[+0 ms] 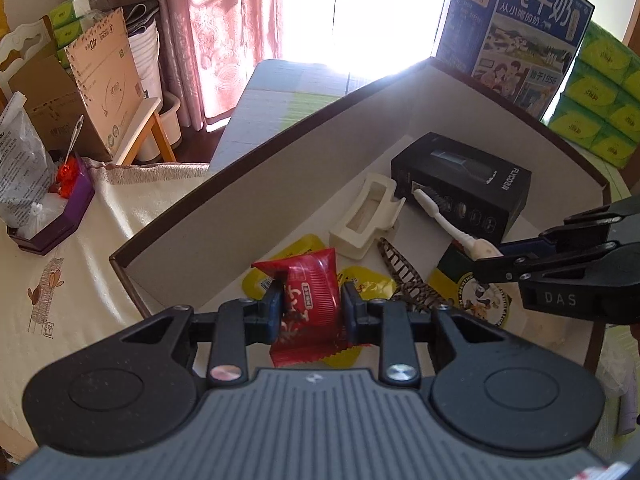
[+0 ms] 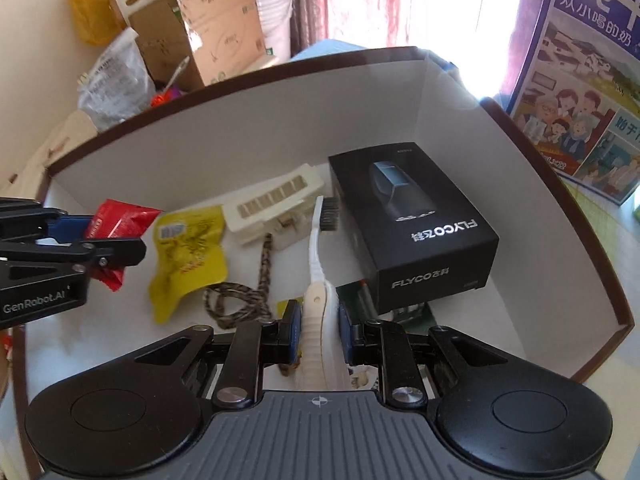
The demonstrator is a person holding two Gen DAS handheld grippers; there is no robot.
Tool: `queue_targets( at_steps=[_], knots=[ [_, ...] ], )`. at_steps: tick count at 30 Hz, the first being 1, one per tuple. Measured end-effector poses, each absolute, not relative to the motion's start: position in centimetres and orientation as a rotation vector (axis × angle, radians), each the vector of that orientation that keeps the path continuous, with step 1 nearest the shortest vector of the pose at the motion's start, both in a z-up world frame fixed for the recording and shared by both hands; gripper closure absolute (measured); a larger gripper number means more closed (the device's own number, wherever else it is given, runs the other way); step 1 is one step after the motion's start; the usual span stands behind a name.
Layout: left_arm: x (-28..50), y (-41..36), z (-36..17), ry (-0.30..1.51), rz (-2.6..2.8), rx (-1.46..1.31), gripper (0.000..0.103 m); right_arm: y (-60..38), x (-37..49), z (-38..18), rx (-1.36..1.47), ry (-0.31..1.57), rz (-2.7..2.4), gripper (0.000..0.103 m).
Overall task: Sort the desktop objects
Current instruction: 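Lower the red packet and toothbrush into the brown box and open both tools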
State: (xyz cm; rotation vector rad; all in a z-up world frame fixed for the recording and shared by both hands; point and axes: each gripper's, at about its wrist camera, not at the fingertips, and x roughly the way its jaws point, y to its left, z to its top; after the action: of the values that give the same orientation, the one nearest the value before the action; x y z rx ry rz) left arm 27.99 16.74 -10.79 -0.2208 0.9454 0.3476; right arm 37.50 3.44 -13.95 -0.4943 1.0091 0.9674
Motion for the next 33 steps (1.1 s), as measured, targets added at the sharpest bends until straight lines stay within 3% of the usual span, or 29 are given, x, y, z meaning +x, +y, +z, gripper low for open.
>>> queue_targets(
  at_steps=[8, 12, 16, 20, 24, 33],
  knots=[
    [28.7, 17.0, -11.4, 0.963, 0.344, -0.220, 0.078, 3.8, 38.2, -14.3, -0.496, 1.010, 0.953, 0.084],
    [28.8, 17.0, -11.6, 0.968, 0.340, -0.219, 0.078, 3.5, 38.3, -14.4, -0.482, 1.023, 0.963, 0.067],
    [29.0, 16.9, -11.9, 0.974, 0.344, -0.218, 0.078, 3.1, 38.1, -14.4, -0.468, 1.025, 0.967, 0.059],
    [29.3, 17.0, -12.0, 0.981, 0.347, -0.216, 0.077, 2.9, 37.7, -14.1, -0.472, 1.017, 0.989, 0.037],
    [29.2, 16.8, -11.6, 0.966, 0.341, -0.221, 0.061, 2.7, 37.0, -13.6, -0.500, 0.983, 1.018, 0.023],
    [28.4, 15.5, -10.4, 0.951, 0.328, -0.195, 0.044, 1.6, 35.8, -12.4, -0.589, 0.906, 1.064, 0.006]
  ],
)
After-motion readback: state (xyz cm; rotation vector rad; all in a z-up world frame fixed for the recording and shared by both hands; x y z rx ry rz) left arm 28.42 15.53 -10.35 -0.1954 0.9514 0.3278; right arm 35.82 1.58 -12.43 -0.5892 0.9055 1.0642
